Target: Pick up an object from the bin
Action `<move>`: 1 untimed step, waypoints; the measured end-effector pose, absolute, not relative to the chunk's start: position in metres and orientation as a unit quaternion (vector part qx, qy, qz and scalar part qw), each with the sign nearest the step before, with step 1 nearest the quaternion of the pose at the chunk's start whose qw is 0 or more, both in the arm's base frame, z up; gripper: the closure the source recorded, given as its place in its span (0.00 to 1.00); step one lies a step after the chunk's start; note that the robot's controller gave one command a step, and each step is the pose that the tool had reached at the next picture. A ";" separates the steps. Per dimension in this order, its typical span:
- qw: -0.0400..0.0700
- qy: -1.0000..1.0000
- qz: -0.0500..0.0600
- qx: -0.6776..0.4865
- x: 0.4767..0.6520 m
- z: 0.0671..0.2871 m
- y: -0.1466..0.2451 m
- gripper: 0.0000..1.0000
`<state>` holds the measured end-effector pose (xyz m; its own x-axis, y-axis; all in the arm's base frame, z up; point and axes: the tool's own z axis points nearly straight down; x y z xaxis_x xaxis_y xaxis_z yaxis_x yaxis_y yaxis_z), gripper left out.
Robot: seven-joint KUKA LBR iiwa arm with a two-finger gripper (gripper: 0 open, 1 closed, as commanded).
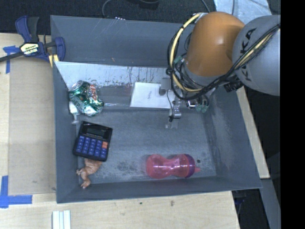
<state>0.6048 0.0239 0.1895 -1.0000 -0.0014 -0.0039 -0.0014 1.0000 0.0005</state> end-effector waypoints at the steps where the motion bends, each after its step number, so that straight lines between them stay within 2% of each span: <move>1: 0.003 0.996 0.001 -0.092 0.562 0.162 -0.001 0.00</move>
Offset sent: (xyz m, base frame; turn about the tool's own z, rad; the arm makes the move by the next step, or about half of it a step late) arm -0.0961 -0.0343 -0.0515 -0.6010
